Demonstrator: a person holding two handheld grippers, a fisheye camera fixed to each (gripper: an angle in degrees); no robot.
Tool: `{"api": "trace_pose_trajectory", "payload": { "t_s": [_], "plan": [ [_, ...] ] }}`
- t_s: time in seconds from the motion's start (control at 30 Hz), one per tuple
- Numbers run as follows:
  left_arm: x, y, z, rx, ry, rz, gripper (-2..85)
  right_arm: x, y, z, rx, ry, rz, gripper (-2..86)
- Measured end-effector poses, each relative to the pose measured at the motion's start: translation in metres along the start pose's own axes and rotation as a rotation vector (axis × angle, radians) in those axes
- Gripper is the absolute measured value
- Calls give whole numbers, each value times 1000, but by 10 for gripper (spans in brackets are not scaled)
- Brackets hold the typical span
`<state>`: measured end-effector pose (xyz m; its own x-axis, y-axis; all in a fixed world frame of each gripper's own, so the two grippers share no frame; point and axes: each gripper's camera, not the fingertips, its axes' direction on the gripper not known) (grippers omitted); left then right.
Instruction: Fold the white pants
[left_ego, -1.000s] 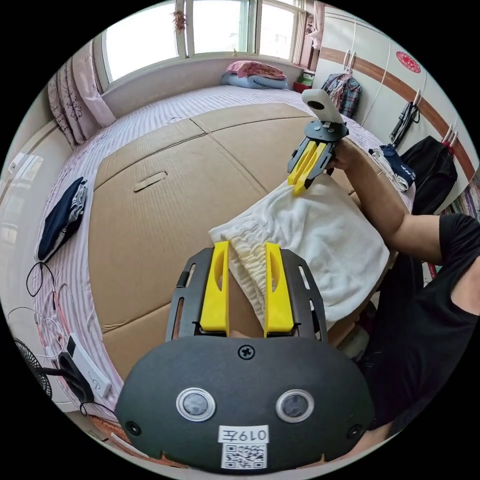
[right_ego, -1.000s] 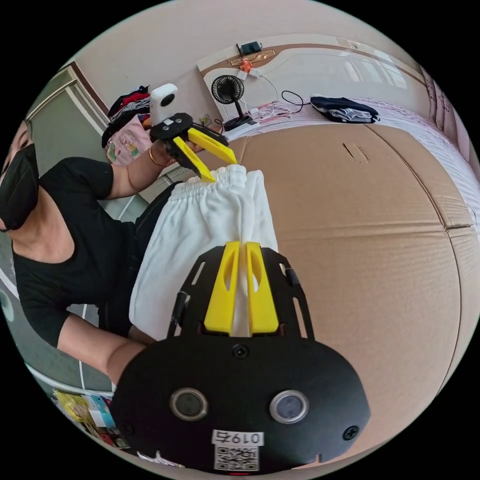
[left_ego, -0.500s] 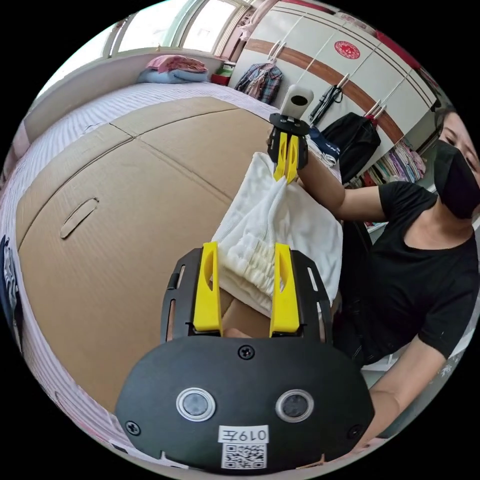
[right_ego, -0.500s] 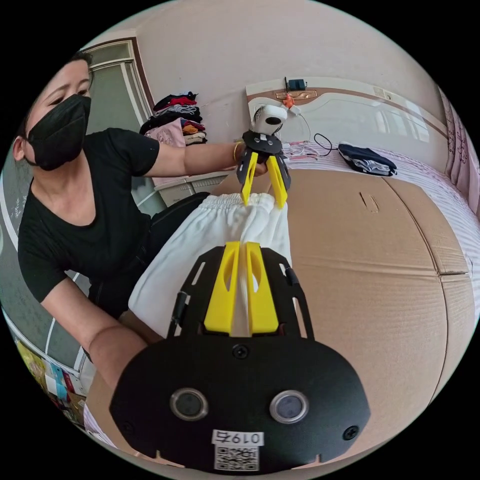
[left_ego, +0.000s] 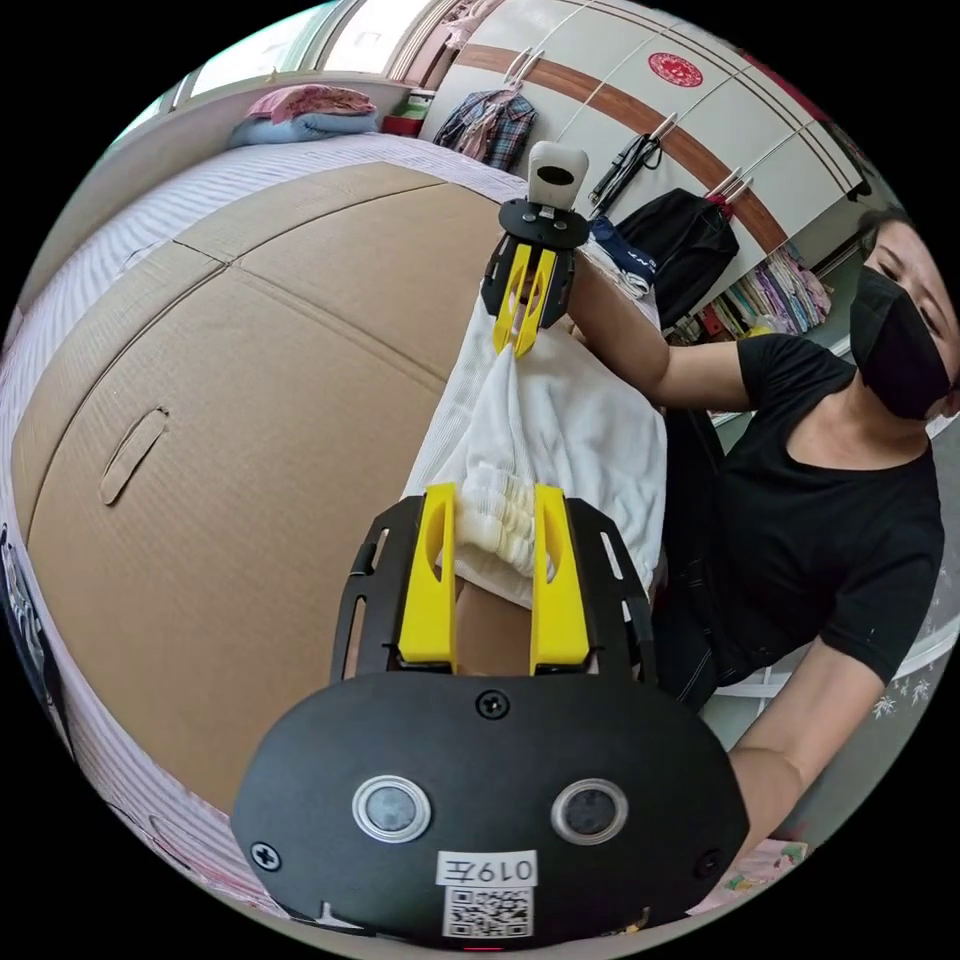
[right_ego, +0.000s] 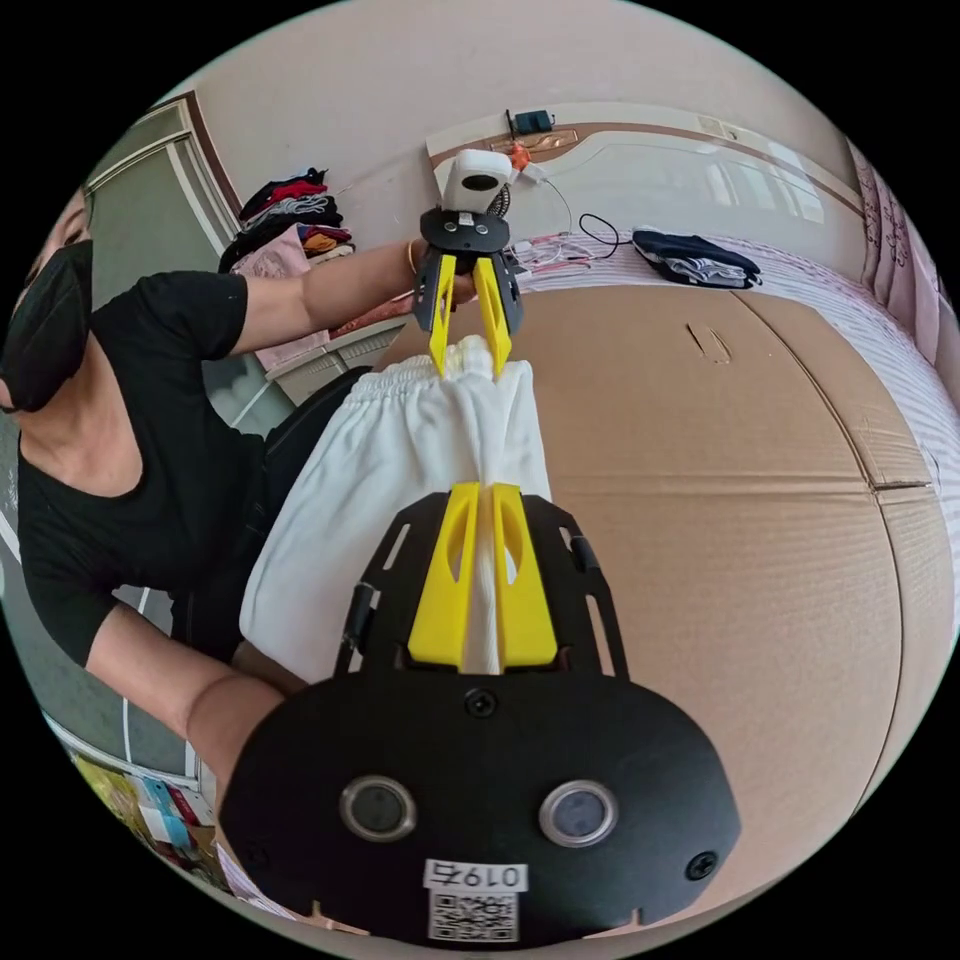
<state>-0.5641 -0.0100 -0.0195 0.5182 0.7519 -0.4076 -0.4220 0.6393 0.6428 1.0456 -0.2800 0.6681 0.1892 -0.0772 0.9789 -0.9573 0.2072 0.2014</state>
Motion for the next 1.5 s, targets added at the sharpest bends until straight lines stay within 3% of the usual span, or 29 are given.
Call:
{"api": "trace_pose_trajectory", "payload": {
  "t_s": [0.2, 0.47, 0.7, 0.87, 1.03, 1.4, 1.5],
  "plan": [
    [0, -10, -7, 17, -120, -88, 58, -19, -13, 8, -6, 41, 29, 7],
    [-13, -25, -1, 21, -119, -140, 22, -50, -40, 18, -4, 76, 51, 6],
    [-26, -46, 7, -6, -117, -218, 17, -69, -71, 47, -113, 86, 105, 29],
    [-25, -64, 10, -18, -149, -217, 21, -84, -57, 0, -22, 47, 184, 77],
    [-28, -80, 11, -10, -153, -234, 30, -129, -11, -71, 143, 149, 236, 47],
    [-26, -125, 27, -14, -171, -251, 21, -160, -49, -31, -40, 224, 275, 73],
    [-24, -139, 32, -17, -181, -257, 20, -143, -55, -39, 10, 265, 434, 64]
  ]
}}
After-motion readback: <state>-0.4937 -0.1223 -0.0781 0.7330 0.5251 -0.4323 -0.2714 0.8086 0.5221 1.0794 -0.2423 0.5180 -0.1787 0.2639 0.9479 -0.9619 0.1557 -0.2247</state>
